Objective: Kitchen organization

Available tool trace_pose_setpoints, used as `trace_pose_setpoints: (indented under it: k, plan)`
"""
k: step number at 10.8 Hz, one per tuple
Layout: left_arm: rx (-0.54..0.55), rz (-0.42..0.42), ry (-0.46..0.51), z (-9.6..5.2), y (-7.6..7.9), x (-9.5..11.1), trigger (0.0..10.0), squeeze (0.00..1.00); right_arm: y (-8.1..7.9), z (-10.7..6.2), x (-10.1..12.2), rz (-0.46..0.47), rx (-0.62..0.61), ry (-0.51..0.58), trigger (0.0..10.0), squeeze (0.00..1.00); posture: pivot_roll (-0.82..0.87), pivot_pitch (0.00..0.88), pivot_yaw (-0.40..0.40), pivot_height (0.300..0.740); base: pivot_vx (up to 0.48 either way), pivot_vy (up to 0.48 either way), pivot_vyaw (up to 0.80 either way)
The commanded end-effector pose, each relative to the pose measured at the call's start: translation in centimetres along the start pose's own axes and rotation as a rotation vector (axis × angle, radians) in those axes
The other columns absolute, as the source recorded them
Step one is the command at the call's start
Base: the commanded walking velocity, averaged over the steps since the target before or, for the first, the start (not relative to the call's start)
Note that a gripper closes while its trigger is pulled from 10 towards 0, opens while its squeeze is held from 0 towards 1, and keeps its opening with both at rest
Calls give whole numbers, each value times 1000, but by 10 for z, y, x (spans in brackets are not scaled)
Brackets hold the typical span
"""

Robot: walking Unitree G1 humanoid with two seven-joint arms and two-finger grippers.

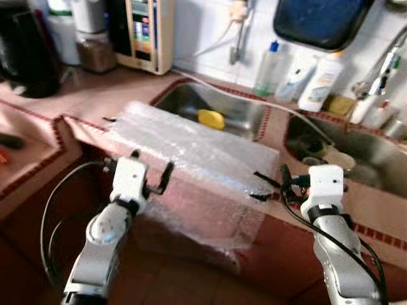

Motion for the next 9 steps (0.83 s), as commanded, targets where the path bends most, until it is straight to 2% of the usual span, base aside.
trace_pose_setpoints:
  k: [1, 4, 5, 6, 7, 9]
  plan:
    - [17, 17, -21, -1, -2, -7, 10000, 0, -1, 2, 1, -5, 7, 4, 10000, 871, 115, 0, -95, 740, 0, 0, 0]
    - [90, 19, -103, -2, -14, -34, 10000, 0, -9, 1, -13, -61, 71, -24, 10000, 867, 116, 0, -99, 740, 0, 0, 0]
    - [142, 7, -163, -5, -21, -53, 10000, 0, -11, 0, -27, -95, 98, -59, 10000, 847, 120, 0, -101, 740, 0, 0, 0]
    - [159, 33, -183, -8, -22, -63, 10000, 0, -16, -1, -39, -147, 146, -81, 10000, 847, 120, 0, -101, 740, 0, 0, 0]
    - [181, 4, -237, -12, -24, -77, 10000, 0, -21, -2, -47, -194, 176, -91, 10000, 847, 120, 0, -101, 740, 0, 0, 0]
    - [229, -32, -320, -21, -31, -99, 10000, 0, -29, -7, -60, -224, 193, -114, 10000, 843, 120, 0, -100, 740, 0, 0, 0]
Point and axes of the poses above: a point about 5 cm out from each wrist's last joint towards the gripper, its own z axis pointing out of the wrist towards the gripper, its own x axis along the axis of the wrist's last joint, y = z × x, the point moved 2 cm from there along z, pointing out of the wrist towards the gripper
